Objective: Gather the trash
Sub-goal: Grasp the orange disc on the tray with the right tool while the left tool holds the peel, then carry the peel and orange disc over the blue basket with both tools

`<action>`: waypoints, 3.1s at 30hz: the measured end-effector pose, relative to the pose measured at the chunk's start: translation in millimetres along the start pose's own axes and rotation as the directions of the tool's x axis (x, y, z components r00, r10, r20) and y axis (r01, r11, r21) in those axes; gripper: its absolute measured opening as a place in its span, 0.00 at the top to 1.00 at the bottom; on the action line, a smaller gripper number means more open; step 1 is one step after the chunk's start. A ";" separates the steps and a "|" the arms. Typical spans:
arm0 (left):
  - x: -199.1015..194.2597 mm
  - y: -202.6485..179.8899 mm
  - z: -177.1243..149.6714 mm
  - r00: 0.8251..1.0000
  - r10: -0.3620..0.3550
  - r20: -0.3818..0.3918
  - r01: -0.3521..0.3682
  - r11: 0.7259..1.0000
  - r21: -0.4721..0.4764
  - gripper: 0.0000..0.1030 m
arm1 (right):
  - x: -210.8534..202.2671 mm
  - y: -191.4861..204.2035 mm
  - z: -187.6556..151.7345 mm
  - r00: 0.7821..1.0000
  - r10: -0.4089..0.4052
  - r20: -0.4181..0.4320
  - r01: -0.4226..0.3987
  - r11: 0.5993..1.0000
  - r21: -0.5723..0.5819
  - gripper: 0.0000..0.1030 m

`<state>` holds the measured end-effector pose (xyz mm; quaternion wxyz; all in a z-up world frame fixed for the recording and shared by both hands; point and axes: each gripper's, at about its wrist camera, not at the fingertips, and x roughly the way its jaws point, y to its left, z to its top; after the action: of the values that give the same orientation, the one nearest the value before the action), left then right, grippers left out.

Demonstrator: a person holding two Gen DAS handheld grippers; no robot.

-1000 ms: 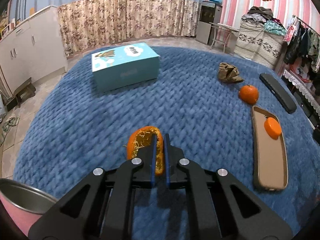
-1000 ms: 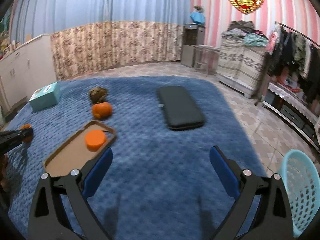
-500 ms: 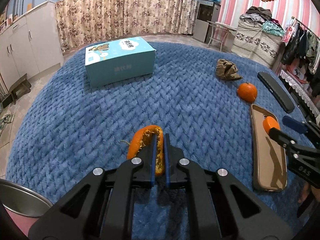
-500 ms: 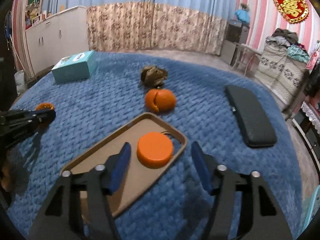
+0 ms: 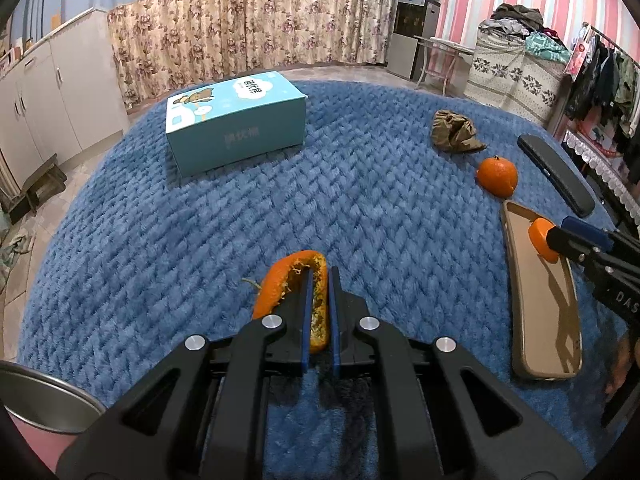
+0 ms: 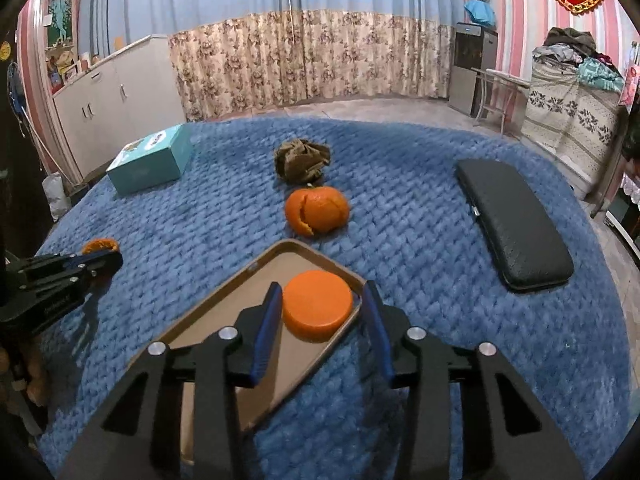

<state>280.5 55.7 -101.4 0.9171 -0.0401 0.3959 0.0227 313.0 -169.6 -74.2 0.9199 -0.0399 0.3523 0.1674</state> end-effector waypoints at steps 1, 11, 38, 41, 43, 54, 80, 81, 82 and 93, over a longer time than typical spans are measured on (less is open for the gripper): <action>0.7 -1.0 0.2 1.000 0.002 0.000 -0.002 1.000 0.001 0.94 | -1.4 0.0 0.1 1.000 0.005 0.004 -0.005 1.000 -0.003 0.60; 1.0 -3.2 0.3 1.000 0.008 -0.001 -0.008 1.000 0.006 0.94 | 2.8 3.6 1.2 0.999 0.033 -0.018 -0.033 0.999 -0.011 0.57; 2.0 -3.0 -0.9 1.000 0.018 -0.004 -0.018 1.000 0.015 0.94 | 26.9 28.1 8.4 0.997 0.049 -0.065 -0.054 0.996 -0.074 0.60; 2.4 -4.6 -1.6 1.000 0.029 -0.005 -0.029 0.999 0.026 0.94 | 25.8 33.6 8.6 0.998 0.038 -0.058 -0.044 0.994 -0.102 0.62; 2.2 -4.1 -2.0 0.999 0.032 -0.005 -0.032 0.999 0.030 0.94 | 20.5 33.8 7.9 0.999 0.030 -0.042 -0.034 0.994 -0.103 0.62; 0.0 -4.9 -2.2 1.000 0.022 -0.004 -0.022 1.000 0.019 0.94 | -58.2 10.5 -8.4 0.996 -0.077 0.040 0.081 0.992 -0.097 0.62; -100.9 -175.8 29.1 0.953 -0.263 0.151 0.206 0.928 0.311 0.97 | -241.5 -208.2 -95.3 0.803 -0.594 0.053 0.523 0.744 0.416 0.62; -104.1 -197.4 28.8 0.944 -0.296 0.148 0.233 0.913 0.335 0.97 | -248.1 -218.0 -100.2 0.789 -0.612 0.045 0.537 0.724 0.434 0.62; -106.2 -216.0 28.1 0.936 -0.322 0.144 0.255 0.899 0.355 0.97 | -253.1 -226.0 -104.3 0.780 -0.624 0.035 0.547 0.709 0.446 0.62; -121.3 -404.4 -15.3 0.835 -0.549 0.032 0.441 0.704 0.557 0.97 | -290.8 -293.5 -145.0 0.709 -0.704 -0.049 0.603 0.569 0.559 0.62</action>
<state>216.0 -349.6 -1.1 0.8978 0.1104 0.2687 -0.3311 117.3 -554.8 -3.4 0.9155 0.1064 0.2595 -0.2886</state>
